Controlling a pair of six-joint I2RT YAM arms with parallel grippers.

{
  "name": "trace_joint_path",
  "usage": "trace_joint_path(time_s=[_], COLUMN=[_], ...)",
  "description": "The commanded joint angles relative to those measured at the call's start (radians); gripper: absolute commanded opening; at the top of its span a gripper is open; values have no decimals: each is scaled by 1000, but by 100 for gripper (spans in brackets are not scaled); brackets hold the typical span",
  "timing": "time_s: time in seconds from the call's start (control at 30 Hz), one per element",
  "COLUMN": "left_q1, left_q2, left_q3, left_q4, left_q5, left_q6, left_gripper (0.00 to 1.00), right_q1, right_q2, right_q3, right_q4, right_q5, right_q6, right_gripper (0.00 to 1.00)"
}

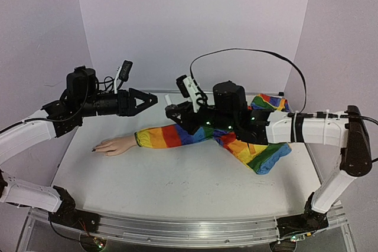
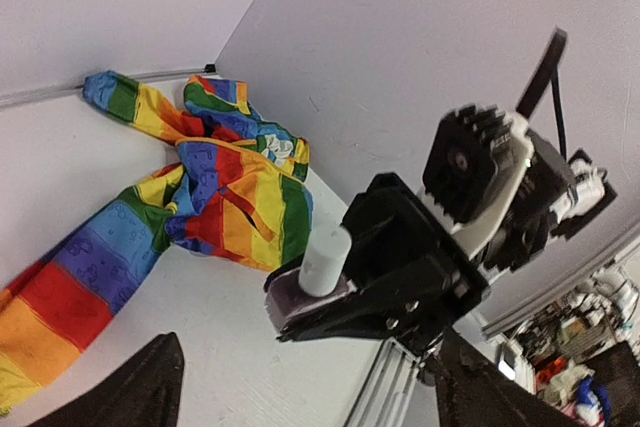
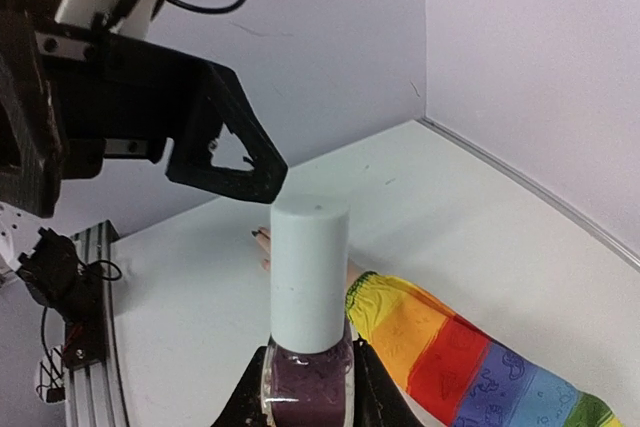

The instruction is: Paint the nails

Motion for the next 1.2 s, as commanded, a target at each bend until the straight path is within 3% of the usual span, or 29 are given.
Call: trace_joint_path(time_s=[0.0, 0.07, 0.2, 0.87, 1.17], left_q1=[4, 4, -3, -46, -84], left_q2=[27, 44, 63, 106, 113], left_q3=[77, 78, 85, 96, 78], left_q4=[20, 20, 20, 20, 20], left_q5=[-59, -49, -40, -43, 22], left_q6=[-58, -75, -82, -39, 37], left_gripper=[78, 65, 54, 15, 7], right_q1=[42, 58, 73, 89, 80], right_q2=[54, 78, 109, 126, 97], right_q3=[111, 132, 160, 189, 189], right_q4=[-19, -25, -30, -24, 2], right_q5=[170, 174, 159, 170, 109], right_q6=[-44, -53, -61, -56, -38], right_gripper=[0, 0, 0, 0, 0])
